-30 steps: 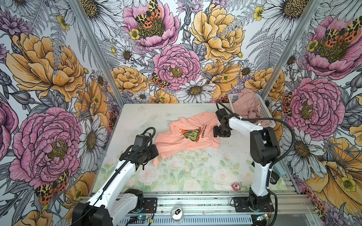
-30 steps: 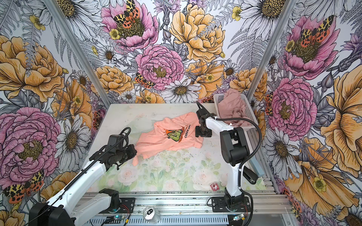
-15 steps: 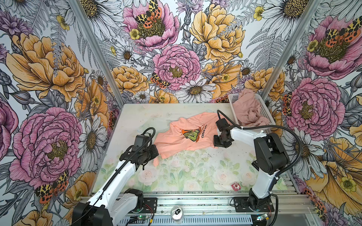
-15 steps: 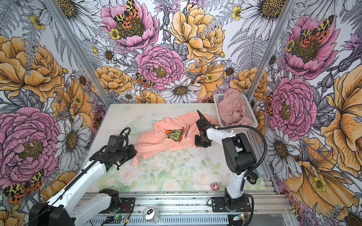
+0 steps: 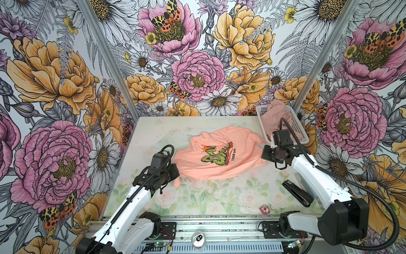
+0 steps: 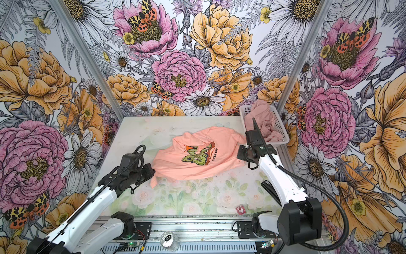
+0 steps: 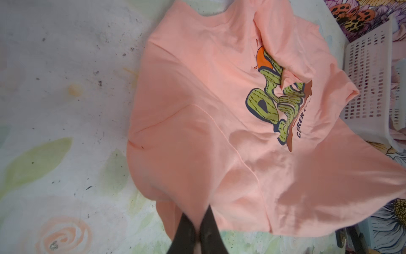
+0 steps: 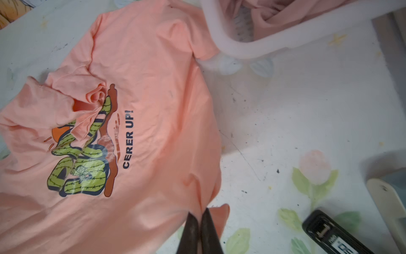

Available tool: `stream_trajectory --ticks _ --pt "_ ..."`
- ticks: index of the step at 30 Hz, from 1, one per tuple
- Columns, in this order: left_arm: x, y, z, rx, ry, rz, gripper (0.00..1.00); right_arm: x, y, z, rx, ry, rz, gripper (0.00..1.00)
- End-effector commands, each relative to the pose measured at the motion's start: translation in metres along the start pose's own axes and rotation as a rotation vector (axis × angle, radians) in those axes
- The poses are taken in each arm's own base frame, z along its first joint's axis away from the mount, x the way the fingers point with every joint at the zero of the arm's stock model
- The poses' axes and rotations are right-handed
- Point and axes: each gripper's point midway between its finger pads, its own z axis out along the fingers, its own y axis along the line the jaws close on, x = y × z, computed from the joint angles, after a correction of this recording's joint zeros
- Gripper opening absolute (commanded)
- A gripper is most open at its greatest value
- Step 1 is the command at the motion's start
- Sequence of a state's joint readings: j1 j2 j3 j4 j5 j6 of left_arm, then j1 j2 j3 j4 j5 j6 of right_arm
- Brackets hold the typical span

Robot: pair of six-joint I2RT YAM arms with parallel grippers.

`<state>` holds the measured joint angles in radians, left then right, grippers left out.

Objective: Fold and stack the mixed laundry pile
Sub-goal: 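Drag the shirt hem outward with both grippers to smooth the shirt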

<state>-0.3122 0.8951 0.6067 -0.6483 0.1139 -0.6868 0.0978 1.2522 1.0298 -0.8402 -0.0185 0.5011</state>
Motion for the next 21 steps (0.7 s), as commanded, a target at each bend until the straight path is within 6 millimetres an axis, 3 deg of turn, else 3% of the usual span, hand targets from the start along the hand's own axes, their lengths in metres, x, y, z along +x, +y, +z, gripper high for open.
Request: stream_trajectory --ticks 1,3,6,11,14,21 --pt "0.016 -0.002 0.002 0.013 0.043 -0.004 0.5 0.022 -0.022 0.017 0.085 0.101 0.018 0.04" --pt "0.019 -0.001 0.002 0.012 0.044 -0.01 0.62 0.021 -0.027 0.023 0.116 0.114 0.015 0.18" --pt "0.022 0.003 0.002 0.006 0.035 -0.024 0.68 0.017 -0.025 0.026 0.116 0.114 0.014 0.25" --pt "0.041 0.012 0.011 -0.029 0.081 -0.029 0.68 0.018 -0.016 0.026 0.1 0.115 -0.009 0.26" --pt "0.048 0.019 0.015 -0.06 0.088 -0.025 0.68 0.028 -0.011 0.026 0.106 0.131 -0.043 0.28" --pt "0.032 0.038 0.022 -0.196 0.062 -0.035 0.59 0.037 0.0 0.029 0.122 0.137 -0.089 0.31"
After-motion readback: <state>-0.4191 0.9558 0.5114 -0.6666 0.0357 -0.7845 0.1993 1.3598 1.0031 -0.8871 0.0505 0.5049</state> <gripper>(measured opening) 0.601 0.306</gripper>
